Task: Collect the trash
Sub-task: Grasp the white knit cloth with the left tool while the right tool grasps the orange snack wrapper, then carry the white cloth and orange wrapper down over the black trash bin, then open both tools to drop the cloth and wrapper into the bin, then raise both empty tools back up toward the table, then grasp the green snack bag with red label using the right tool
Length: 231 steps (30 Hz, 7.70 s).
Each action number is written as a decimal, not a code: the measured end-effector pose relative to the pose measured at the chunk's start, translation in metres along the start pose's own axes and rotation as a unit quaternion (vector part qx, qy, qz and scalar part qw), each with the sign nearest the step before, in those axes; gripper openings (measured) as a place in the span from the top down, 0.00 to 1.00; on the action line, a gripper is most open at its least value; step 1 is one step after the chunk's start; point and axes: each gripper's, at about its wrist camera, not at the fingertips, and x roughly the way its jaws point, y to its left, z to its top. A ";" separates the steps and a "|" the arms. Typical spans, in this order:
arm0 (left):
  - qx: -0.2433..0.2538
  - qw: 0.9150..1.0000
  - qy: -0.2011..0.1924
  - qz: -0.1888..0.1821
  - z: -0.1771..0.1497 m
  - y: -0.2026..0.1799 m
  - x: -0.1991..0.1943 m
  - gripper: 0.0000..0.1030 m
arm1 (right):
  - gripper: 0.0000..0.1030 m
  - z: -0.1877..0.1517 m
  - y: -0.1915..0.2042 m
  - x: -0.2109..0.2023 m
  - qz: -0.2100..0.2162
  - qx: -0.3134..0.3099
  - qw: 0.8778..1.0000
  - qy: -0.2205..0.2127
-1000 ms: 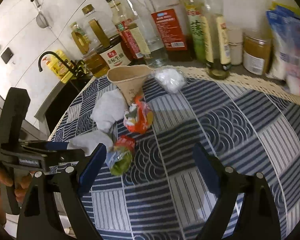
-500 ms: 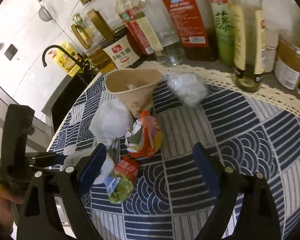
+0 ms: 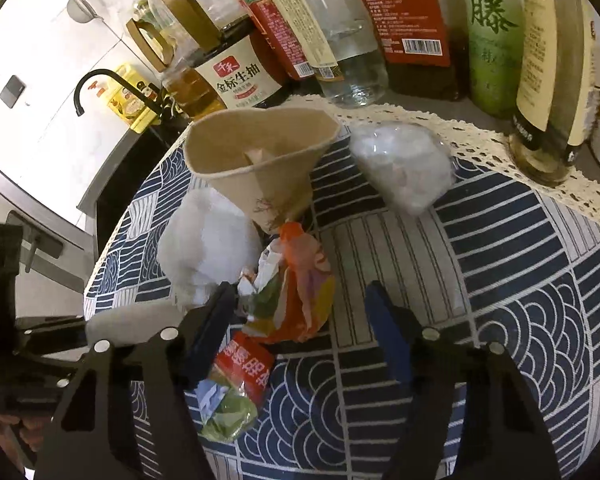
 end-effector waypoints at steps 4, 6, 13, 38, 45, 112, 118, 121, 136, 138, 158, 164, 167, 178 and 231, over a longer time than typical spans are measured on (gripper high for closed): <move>-0.003 1.000 -0.014 -0.007 -0.005 0.001 -0.018 0.68 | 0.38 0.003 0.004 0.003 -0.003 -0.008 1.000 0.003; -0.004 1.000 -0.022 -0.006 -0.006 0.004 -0.024 0.68 | 0.38 0.002 0.005 0.004 -0.004 -0.008 1.000 0.006; -0.026 0.999 -0.030 0.012 -0.017 0.025 -0.029 0.68 | 0.53 0.000 0.008 0.006 -0.017 -0.014 1.000 0.005; 0.048 0.994 -0.065 -0.076 -0.051 0.066 -0.077 0.68 | 0.54 -0.069 0.094 -0.072 -0.121 0.006 0.990 -0.071; 0.094 0.988 -0.069 -0.103 -0.066 0.093 -0.099 0.68 | 0.54 -0.113 0.146 -0.079 -0.161 0.048 0.983 -0.079; 0.005 0.989 0.138 -0.057 -0.227 0.301 0.034 0.68 | 0.53 -0.329 0.297 0.161 -0.087 0.061 0.981 0.165; -0.009 0.986 0.155 -0.054 -0.228 0.308 0.055 0.68 | 0.53 -0.339 0.287 0.175 -0.083 0.069 0.978 0.176; -0.004 0.987 0.155 -0.054 -0.227 0.308 0.059 0.68 | 0.53 -0.342 0.285 0.180 -0.083 0.069 0.978 0.180; -0.038 0.985 0.161 -0.047 -0.213 0.321 0.070 0.47 | 0.34 -0.329 0.279 0.176 -0.089 0.079 0.978 0.170; -0.039 0.985 0.162 -0.047 -0.211 0.320 0.070 0.47 | 0.34 -0.327 0.278 0.175 -0.089 0.078 0.978 0.169; -0.017 0.987 0.149 -0.053 -0.194 0.306 0.053 0.38 | 0.34 -0.320 0.275 0.158 -0.094 0.095 0.979 0.154; -0.007 0.989 0.134 -0.059 -0.187 0.301 0.035 0.38 | 0.34 -0.316 0.274 0.142 -0.105 0.096 0.979 0.143; 0.029 0.992 0.109 -0.059 -0.185 0.291 0.015 0.38 | 0.34 -0.311 0.275 0.128 -0.113 0.099 0.980 0.128; 0.094 0.991 0.045 -0.086 -0.169 0.260 -0.054 0.38 | 0.34 -0.287 0.289 0.065 -0.143 0.089 0.984 0.052; 0.110 0.989 -0.096 -0.009 -0.029 0.090 -0.100 0.07 | 0.08 -0.085 0.094 -0.018 -0.153 -0.010 0.987 -0.048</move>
